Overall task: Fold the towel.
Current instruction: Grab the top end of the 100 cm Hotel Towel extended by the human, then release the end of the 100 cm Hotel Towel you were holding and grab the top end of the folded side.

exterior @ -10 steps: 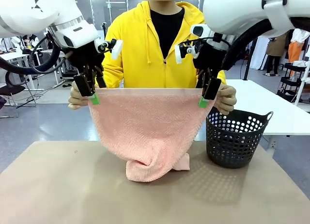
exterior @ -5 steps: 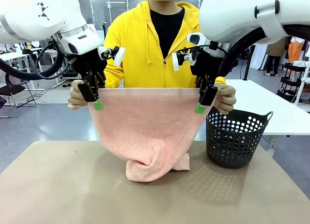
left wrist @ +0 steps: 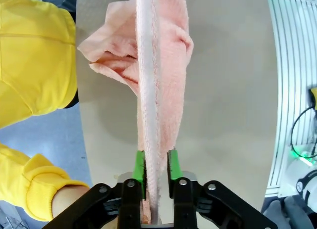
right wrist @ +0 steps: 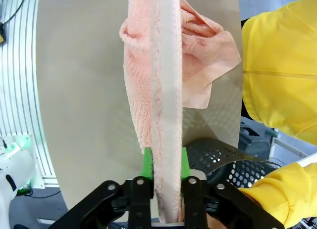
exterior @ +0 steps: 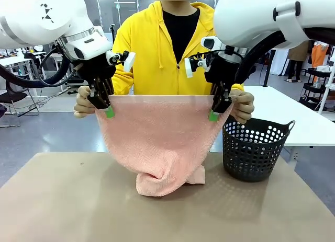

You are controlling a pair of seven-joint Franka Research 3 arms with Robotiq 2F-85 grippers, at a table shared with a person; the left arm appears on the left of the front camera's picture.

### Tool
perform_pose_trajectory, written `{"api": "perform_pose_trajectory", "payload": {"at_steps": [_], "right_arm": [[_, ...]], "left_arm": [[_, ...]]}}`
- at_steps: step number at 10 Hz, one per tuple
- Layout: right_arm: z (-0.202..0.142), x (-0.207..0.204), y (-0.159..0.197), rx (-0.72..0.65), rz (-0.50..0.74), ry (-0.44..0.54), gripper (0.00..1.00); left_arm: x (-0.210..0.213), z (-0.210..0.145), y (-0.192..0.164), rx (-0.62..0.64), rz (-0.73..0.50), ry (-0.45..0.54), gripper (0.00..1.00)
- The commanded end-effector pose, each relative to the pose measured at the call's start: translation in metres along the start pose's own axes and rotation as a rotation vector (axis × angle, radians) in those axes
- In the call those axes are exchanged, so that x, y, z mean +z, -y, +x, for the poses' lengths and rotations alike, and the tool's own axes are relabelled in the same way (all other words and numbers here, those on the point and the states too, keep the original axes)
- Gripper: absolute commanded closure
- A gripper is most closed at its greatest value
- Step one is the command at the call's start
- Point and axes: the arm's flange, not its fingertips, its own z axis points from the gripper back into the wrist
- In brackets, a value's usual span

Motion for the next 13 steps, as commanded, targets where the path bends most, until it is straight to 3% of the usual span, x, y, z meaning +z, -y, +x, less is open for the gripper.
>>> {"api": "perform_pose_trajectory", "payload": {"at_steps": [1, 6, 7, 13], "right_arm": [[0.004, -0.005, -0.003, -0.008, 0.005, 0.003, 1.00], [-0.008, -0.002, -0.005, -0.053, -0.001, 0.009, 1.00], [0.001, -0.001, 0.000, 0.000, 0.004, 0.002, 1.00], [0.001, -0.001, 0.000, 0.000, 0.004, 0.002, 1.00]], "left_arm": [[0.002, -0.003, 0.006, 0.017, -0.011, 0.026, 1.00], [0.001, -0.007, 0.011, 0.011, 0.006, 0.070, 1.00], [0.002, 0.000, 0.001, 0.006, -0.001, 0.013, 1.00], [0.002, 0.000, 0.001, 0.006, -0.001, 0.013, 1.00]]}}
